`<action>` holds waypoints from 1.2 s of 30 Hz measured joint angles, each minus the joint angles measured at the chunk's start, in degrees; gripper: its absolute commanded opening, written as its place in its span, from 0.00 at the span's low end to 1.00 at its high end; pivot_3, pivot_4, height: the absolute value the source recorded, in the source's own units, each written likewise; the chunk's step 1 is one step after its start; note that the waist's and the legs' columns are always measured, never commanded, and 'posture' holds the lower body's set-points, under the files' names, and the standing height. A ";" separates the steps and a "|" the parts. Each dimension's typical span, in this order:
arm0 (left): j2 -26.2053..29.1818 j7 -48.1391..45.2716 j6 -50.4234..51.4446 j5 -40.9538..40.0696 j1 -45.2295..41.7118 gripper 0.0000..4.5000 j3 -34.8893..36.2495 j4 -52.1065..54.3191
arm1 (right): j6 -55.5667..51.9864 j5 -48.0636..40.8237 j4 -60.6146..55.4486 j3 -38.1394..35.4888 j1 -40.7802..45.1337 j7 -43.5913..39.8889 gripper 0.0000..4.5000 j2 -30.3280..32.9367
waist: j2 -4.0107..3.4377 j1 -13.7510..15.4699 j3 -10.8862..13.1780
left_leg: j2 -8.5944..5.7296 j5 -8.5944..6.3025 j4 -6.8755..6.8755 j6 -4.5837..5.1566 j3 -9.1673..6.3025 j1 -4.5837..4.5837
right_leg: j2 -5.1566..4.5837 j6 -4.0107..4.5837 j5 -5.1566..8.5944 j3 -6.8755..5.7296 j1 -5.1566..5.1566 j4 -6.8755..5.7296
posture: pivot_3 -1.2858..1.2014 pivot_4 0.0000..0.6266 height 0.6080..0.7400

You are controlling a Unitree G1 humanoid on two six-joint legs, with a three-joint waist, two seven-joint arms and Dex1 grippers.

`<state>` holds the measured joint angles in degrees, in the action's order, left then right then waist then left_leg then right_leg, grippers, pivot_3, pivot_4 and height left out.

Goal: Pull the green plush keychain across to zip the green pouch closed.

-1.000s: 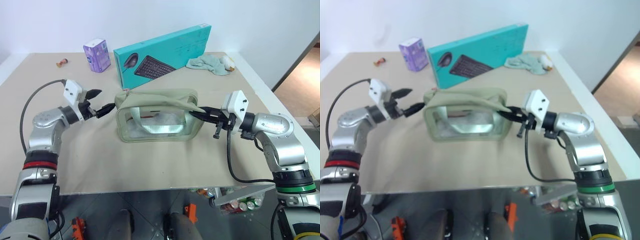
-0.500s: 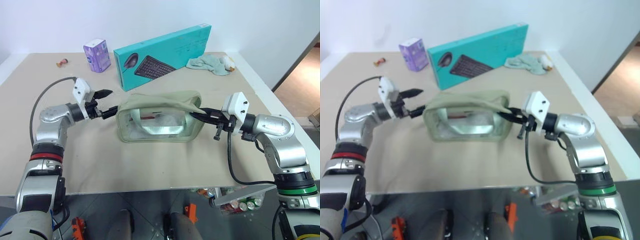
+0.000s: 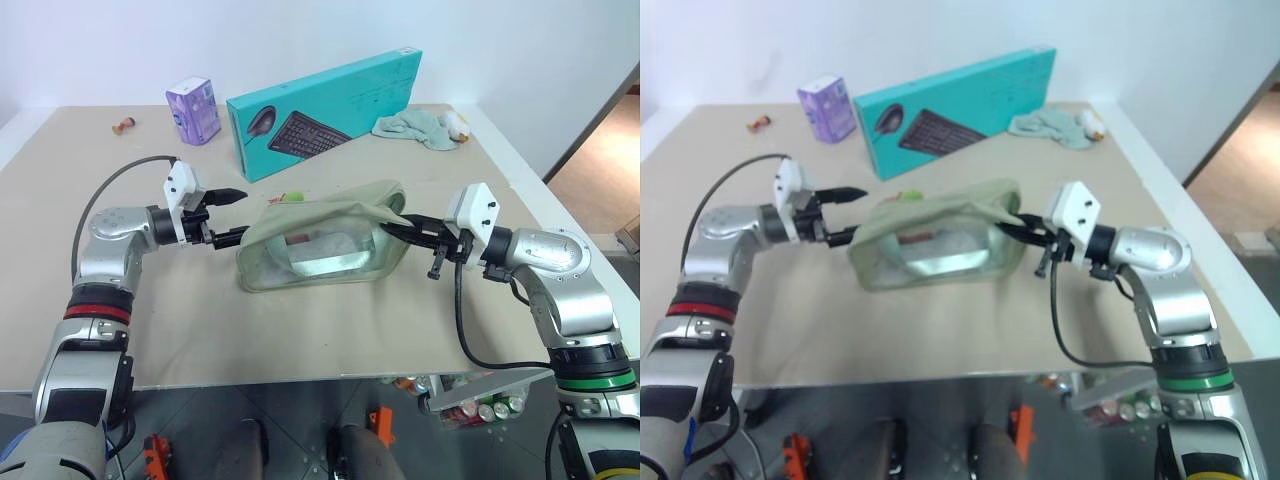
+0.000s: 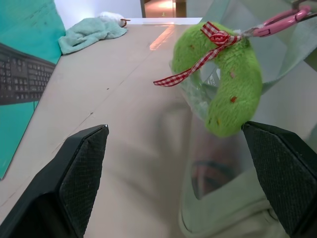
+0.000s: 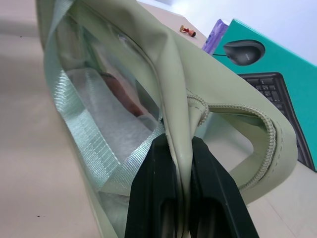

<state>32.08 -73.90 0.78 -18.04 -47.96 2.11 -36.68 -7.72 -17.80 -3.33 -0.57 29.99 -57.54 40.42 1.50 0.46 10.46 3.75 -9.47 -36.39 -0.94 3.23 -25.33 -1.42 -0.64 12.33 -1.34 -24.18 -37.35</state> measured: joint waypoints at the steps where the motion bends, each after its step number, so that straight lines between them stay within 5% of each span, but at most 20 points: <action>1: 0.14 -0.42 0.77 -0.16 0.00 1.00 0.00 0.55 | 0.00 0.00 -0.01 0.00 0.00 0.02 0.01 0.00 | 0.00 0.00 0.00 | 0.00 0.00 0.00 0.00 0.00 0.00 | 0.00 0.00 0.00 0.00 0.00 0.00 | 0.52 0.24 1.00; 9: 4.83 -3.99 5.53 -1.08 2.11 1.00 -0.07 8.10 | -0.01 0.06 -0.02 0.05 0.01 0.05 0.01 0.02 | 0.00 -0.05 0.00 | 0.01 0.00 0.01 0.00 0.00 0.00 | 0.00 0.01 0.01 0.01 -0.03 -0.01 | 0.52 0.24 1.00; 18: 2.04 -0.05 3.59 0.14 3.15 1.00 -0.09 8.53 | -0.01 0.14 0.01 0.07 0.25 0.35 0.01 0.03 | 0.00 -0.02 0.00 | 0.01 0.00 -0.07 0.01 0.01 0.00 | 0.00 -0.01 -0.01 0.03 -0.01 -0.05 | 0.52 0.24 1.00; 31: 1.46 0.93 4.87 1.02 4.68 0.01 -0.78 6.95 | -0.03 0.73 0.03 0.15 0.45 0.53 0.00 0.02 | 0.00 -0.03 0.00 | 0.00 0.00 -0.06 0.01 0.00 0.00 | 0.00 -0.01 -0.01 0.03 -0.02 -0.05 | 0.52 0.24 1.00; 36: 1.53 2.35 4.63 1.29 4.67 0.01 -0.75 6.94 | -0.01 1.08 0.16 0.15 0.74 0.51 0.00 -0.01 | 0.00 -0.03 0.00 | 0.00 0.00 -0.06 0.01 0.01 0.00 | 0.00 -0.01 -0.01 0.03 -0.02 -0.05 | 0.52 0.24 1.00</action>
<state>33.61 -71.55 5.41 -16.75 -43.29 1.35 -29.74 -7.73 -16.72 -3.16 -0.41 30.73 -57.03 40.41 1.50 0.43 10.46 3.75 -9.46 -36.45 -0.93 3.24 -25.34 -1.42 -0.65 12.32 -1.31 -24.20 -37.41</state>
